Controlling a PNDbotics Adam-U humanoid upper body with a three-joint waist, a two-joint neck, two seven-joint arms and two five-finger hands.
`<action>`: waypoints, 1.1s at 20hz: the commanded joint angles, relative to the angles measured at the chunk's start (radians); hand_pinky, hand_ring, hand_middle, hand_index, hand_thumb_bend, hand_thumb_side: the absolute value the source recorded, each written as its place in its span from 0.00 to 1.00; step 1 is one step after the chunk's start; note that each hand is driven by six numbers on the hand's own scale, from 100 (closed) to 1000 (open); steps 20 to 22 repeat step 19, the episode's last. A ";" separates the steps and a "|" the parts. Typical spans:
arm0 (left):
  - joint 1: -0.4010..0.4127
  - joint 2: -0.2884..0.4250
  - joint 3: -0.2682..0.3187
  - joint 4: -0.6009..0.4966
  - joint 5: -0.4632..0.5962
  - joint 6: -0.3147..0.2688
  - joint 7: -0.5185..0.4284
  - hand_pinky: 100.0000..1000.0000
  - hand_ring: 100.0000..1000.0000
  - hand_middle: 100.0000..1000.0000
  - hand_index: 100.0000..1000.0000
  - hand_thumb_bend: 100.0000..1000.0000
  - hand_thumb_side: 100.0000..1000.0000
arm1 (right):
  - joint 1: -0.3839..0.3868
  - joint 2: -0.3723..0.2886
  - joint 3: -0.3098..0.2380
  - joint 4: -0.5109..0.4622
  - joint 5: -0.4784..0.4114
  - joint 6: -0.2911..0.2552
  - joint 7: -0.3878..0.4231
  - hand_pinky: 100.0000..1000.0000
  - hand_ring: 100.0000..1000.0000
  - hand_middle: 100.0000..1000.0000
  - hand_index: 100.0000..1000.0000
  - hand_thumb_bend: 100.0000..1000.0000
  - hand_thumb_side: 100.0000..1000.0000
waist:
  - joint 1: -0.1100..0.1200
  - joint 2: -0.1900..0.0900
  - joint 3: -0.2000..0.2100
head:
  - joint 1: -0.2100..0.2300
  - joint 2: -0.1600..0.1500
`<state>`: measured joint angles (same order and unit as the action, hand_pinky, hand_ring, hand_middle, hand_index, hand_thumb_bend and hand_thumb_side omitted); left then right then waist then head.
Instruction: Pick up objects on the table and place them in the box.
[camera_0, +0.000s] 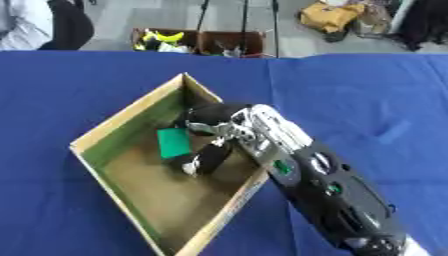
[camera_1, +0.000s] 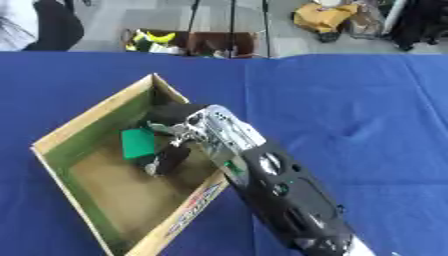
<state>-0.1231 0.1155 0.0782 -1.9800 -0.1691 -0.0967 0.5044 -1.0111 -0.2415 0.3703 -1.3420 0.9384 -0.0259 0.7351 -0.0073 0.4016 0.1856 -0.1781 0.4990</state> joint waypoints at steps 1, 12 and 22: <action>-0.003 0.010 0.006 -0.020 0.005 -0.005 0.016 0.13 0.33 0.49 0.76 0.07 0.82 | -0.020 -0.033 -0.031 -0.071 -0.035 0.019 -0.023 0.76 0.78 0.80 0.95 0.48 0.50 | 0.007 -0.024 -0.003 | 0.004 -0.005; 0.001 0.013 0.003 -0.020 0.002 0.005 -0.007 0.13 0.33 0.49 0.76 0.07 0.83 | 0.008 -0.143 -0.143 -0.331 -0.135 0.093 -0.086 0.76 0.76 0.77 0.94 0.49 0.58 | 0.014 -0.039 -0.026 | 0.031 -0.002; -0.001 0.011 0.001 -0.020 0.003 0.009 -0.021 0.13 0.33 0.49 0.75 0.07 0.83 | 0.089 -0.213 -0.268 -0.540 -0.275 0.231 -0.234 0.77 0.73 0.72 0.92 0.50 0.62 | 0.023 -0.036 -0.051 | 0.057 -0.001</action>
